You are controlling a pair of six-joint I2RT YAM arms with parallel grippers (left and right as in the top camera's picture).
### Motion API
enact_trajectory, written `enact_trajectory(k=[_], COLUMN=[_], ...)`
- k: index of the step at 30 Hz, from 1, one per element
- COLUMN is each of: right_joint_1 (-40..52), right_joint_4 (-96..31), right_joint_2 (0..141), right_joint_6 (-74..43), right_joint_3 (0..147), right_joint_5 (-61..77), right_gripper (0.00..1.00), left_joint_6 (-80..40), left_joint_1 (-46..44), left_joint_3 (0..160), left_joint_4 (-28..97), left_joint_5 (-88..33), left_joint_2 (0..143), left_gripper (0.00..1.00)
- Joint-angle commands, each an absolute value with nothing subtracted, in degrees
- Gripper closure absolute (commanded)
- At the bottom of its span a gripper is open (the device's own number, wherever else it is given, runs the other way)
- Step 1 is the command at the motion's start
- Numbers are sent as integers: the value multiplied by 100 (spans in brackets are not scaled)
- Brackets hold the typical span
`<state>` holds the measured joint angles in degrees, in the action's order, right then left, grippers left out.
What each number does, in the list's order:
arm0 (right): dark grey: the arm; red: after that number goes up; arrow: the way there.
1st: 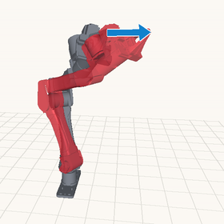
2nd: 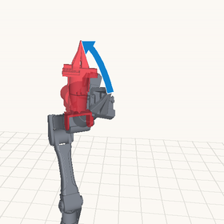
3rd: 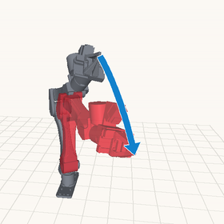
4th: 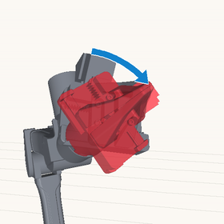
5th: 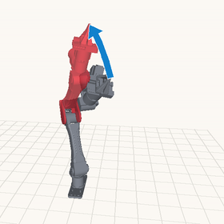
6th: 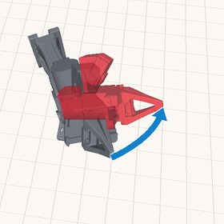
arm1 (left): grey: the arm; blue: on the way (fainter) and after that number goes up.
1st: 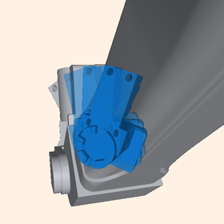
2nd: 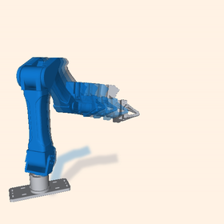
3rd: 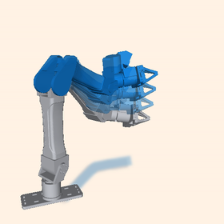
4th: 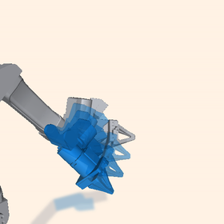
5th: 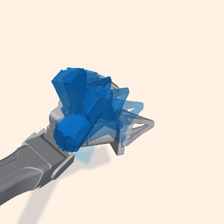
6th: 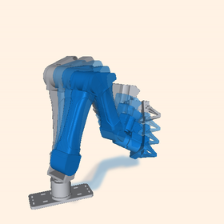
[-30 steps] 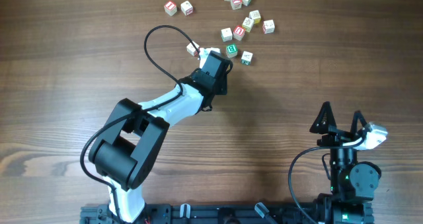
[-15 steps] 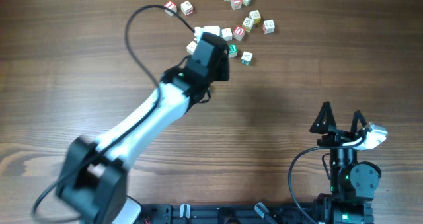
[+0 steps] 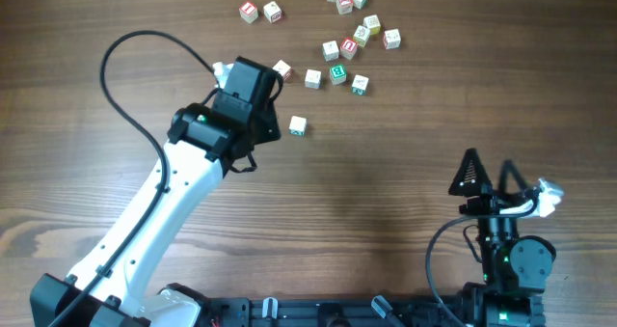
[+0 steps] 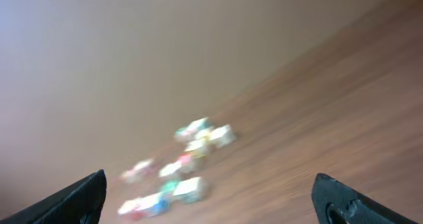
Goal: Form a circle
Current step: 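Reach the right gripper forward to the top of the cluster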
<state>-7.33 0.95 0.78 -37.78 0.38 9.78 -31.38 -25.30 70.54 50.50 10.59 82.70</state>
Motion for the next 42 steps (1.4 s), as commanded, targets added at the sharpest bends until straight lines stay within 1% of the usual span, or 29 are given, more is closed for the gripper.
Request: enact_trajectory(k=[1, 3, 6, 8, 12, 15, 16, 17, 19, 20, 21, 23, 24, 26, 28, 29, 31, 32, 34, 35, 36, 38, 39, 42], right_joint_1=[-753, -753, -753, -753, -753, -753, -753, -753, -746, -720, -670, -456, -318, 25, 550, 709, 934, 1050, 1181, 1234, 1315, 1402, 1437, 1557], right_joint_4=[196, 209, 198, 318, 294, 292, 292, 290, 246, 143, -12, -611, -993, -2014, -3336, -3728, -4123, -4108, -3706, -3284, -2777, -2340, -2200, -1800], right_joint_2=[43, 43, 43, 47, 427, 1295, 1662, 2086, 3061, 3706, 4250, 5441, 5944, 6917, 8128, 8521, 9109, 9402, 9745, 9867, 10055, 10335, 10510, 11115], right_joint_6=[-5299, -5404, -5391, -5074, -5078, -4580, -4397, -4187, -3776, -3492, -3236, -2773, -2604, -2408, -2209, -2049, -1699, -1673, -1929, -2150, -2132, -2102, -2270, -2834], right_joint_3=[32, 32, 32, 45, 353, 825, 991, 1194, 1688, 2062, 2418, 3321, 3769, 4794, 6313, 6884, 7822, 8274, 8626, 8628, 8617, 8619, 8619, 8691], right_joint_5=[2864, 3607, 4353, 4818, 4661, 4305, 4252, 4241, 4241, 4239, 4209, 3903, 3625, 2742, 1719, 1581, 1586, 1588, 1594, 1643, 1649, 1520, 1347, 825], right_gripper=[0, 0, 0, 1, 1, 1, 1, 1, 1, 1, 1, 1, 1, 1, 1, 1, 1, 0, 0, 0, 0, 1, 0, 7], left_joint_6=[-3398, -3441, -3503, -3500, -3498, -3498, -3500, -3500, -3500, -3500, -3498, -3498, -3498, -3496, -3500, -3500, -3505, -3533, -3667, -3695, -3693, -3691, -3691, -3691], left_joint_1=[-2397, -2202, -1774, -1455, -1194, -1181, -1181, -1181, -1181, -1181, -1181, -1181, -1184, -1181, -1181, -1181, -1181, -1181, -1194, -1212, -1238, -1284, -1297, -1302], left_joint_3=[6895, 6893, 6890, 6890, 6888, 6888, 6888, 6888, 6888, 6888, 6888, 6888, 6888, 6879, 6829, 6812, 6801, 6799, 6790, 6790, 6790, 6790, 6790, 6790], left_joint_4=[5048, 5030, 5000, 5000, 5000, 4923, 4864, 4790, 4591, 4469, 4386, 4195, 4082, 3922, 3660, 3566, 3380, 3277, 3055, 2930, 2794, 2661, 2615, 2362], left_joint_5=[921, 788, 432, 224, 174, 174, 174, 174, 172, 169, 148, 56, 38, 45, 32, -25, -191, -261, -325, -322, -320, -318, -303, -292], left_joint_2=[8246, 8246, 8246, 8246, 8246, 8246, 8252, 8254, 8278, 8296, 8309, 8355, 8412, 8523, 8753, 8868, 9100, 9205, 9404, 9507, 9620, 9793, 9880, 10191], left_gripper=[92, 93, 94, 94, 86, 81, 78, 71, 49, 41, 35, 29, 28, 27, 25, 22, 5, 0, 0, 0, 0, 0, 0, 0])
